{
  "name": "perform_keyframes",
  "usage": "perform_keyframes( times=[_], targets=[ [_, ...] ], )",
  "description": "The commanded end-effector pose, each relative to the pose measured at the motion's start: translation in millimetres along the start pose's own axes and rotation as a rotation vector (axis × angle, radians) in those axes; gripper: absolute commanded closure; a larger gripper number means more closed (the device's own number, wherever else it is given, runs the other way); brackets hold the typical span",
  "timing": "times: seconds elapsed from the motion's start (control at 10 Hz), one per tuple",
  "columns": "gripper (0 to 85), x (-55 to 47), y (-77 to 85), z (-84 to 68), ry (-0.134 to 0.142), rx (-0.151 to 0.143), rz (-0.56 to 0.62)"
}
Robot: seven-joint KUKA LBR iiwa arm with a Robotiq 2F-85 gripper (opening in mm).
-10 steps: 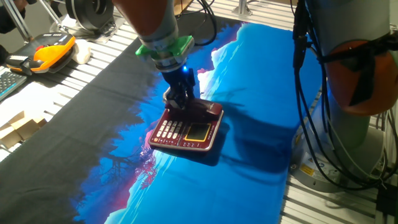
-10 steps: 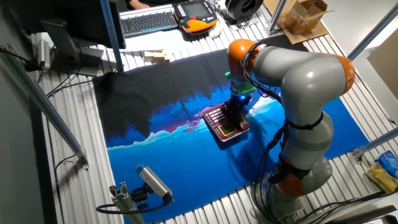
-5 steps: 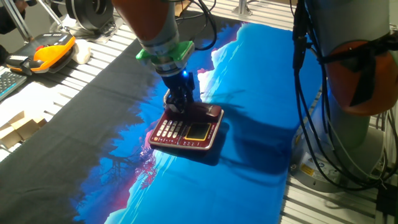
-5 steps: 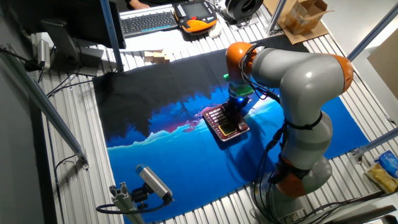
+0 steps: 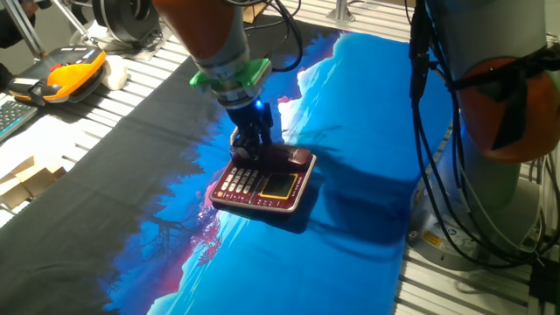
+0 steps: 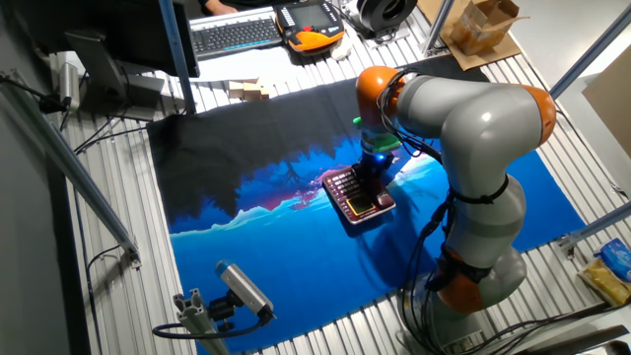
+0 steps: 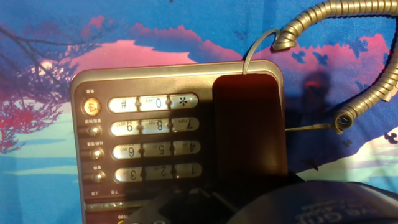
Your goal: Place the handset of the telephone on the corresponding phone cradle
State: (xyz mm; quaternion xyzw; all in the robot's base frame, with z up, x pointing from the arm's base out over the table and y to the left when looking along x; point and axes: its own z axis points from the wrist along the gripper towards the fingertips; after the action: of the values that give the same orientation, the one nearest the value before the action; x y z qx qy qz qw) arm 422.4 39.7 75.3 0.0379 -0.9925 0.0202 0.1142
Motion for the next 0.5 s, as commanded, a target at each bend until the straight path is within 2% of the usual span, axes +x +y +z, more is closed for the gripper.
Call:
perform_keyframes(
  times=[0.0, 0.2, 0.3, 0.4],
  targets=[
    [85.0, -0.3, -0.4, -0.8, -0.001, 0.000, 0.000],
    [85.0, -0.3, -0.1, -1.2, -0.004, -0.005, 0.014],
    [68.0, -0.1, 0.5, -1.5, -0.005, -0.002, 0.024],
    [68.0, 0.0, 1.0, -1.8, -0.005, -0.001, 0.030]
  ],
)
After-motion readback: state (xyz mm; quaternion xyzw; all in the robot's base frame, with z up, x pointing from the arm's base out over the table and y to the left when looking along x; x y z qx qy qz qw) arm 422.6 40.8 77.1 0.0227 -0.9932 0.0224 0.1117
